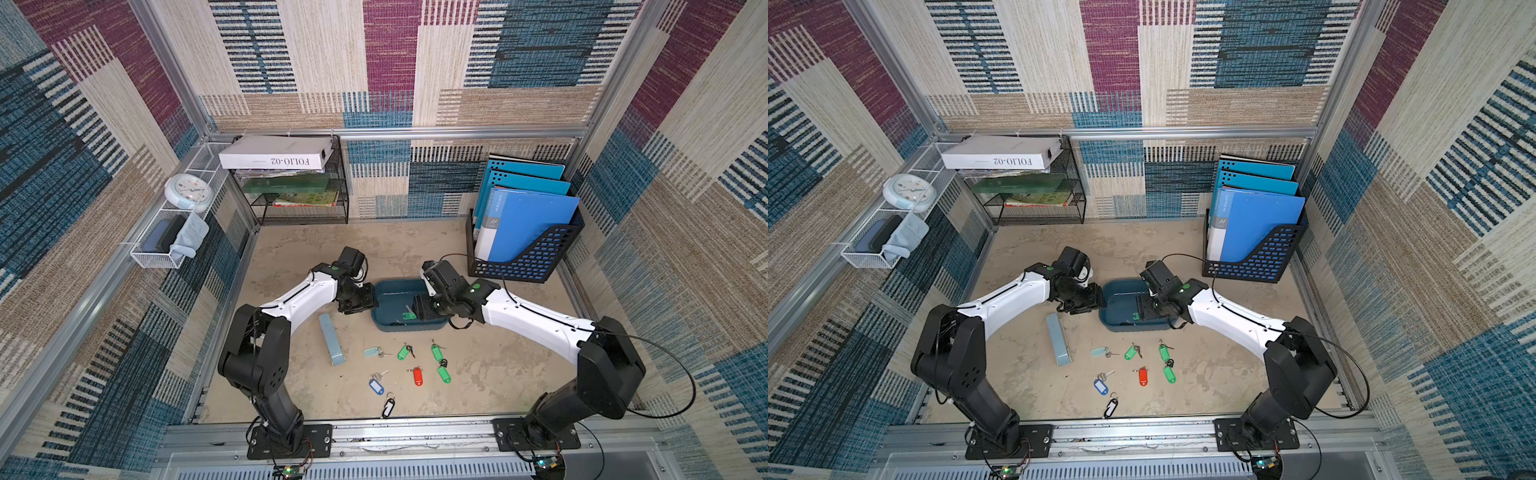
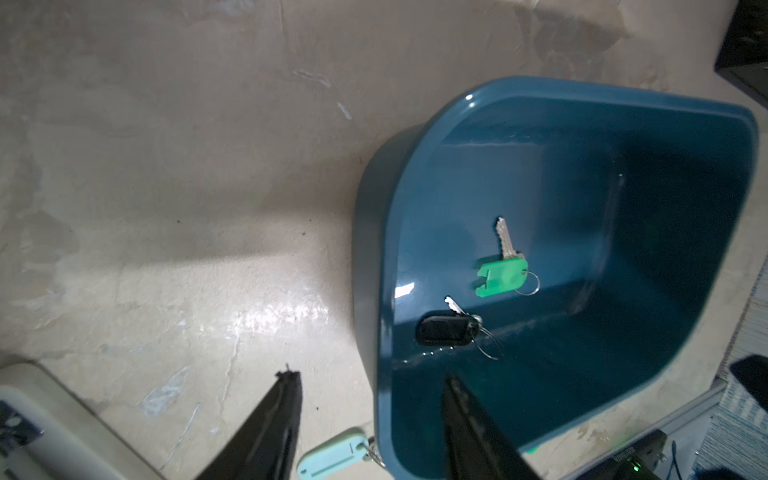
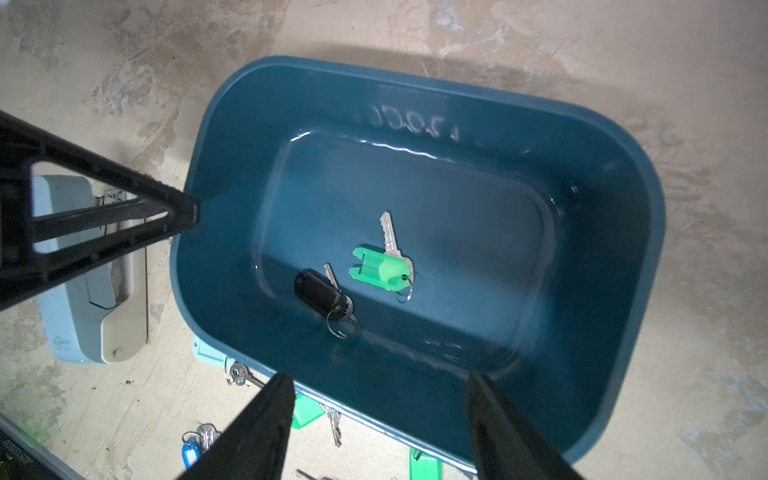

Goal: Take the keys out of the storage box
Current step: Pick up the storage box at the center of the board.

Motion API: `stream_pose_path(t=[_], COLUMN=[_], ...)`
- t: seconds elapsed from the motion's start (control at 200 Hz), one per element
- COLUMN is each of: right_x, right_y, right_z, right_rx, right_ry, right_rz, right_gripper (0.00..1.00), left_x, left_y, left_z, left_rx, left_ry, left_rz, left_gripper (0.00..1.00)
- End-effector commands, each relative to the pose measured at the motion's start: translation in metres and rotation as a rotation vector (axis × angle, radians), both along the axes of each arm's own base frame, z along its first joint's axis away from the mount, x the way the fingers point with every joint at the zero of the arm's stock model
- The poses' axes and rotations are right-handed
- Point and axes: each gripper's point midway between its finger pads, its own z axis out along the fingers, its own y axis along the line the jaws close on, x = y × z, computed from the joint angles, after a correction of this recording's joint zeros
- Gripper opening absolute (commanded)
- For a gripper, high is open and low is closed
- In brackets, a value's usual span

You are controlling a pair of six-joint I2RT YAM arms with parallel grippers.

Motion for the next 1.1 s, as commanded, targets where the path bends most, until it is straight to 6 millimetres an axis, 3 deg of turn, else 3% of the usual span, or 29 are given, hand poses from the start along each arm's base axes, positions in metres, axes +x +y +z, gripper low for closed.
stream_pose_path(t=[0.0,0.2,0.311,0.521,0.701,0.852,0.997,1.092], right_x=[0.000,-0.004,-0.006,-0.005,-0.002,0.006,0.012,0.015], right_y=[0.004,0.003,0.002,0.006,0.016,0.022,0.030,0.028], right_z=[0.003,-0.008,-0.011,-0.012,-0.007,-0.002,0.002,-0.005], right_rx=[0.021,0.019,0.021,0.041,0.104,0.130,0.170,0.150], right_ry=[-0.014,0.012,0.020,0.024,0.023,0.019,0.019,0.028], right_rz=[0.017,0.017,0.015,0.011,-0.005,-0.034,-0.059,-0.083], right_gripper=[0.71,0.71,0.71,0.71,0.71,0.71,0.70,0.64], left_x=[0.000,0.007,0.009,0.017,0.032,0.042,0.046,0.046], left_y=[-0.002,-0.010,-0.011,-0.015,-0.021,-0.020,-0.025,-0.024], left_z=[-0.007,-0.013,-0.010,0.008,0.048,0.072,0.076,0.071], left_rx=[0.033,0.030,0.026,-0.021,-0.121,-0.070,-0.018,0.015], left_ry=[0.016,0.019,0.008,-0.091,-0.308,-0.502,-0.632,-0.654], left_rz=[-0.022,-0.035,-0.041,-0.025,0.024,0.006,-0.039,-0.054], left_gripper=[0.40,0.11,0.00,0.00,0.00,0.00,0.00,0.00])
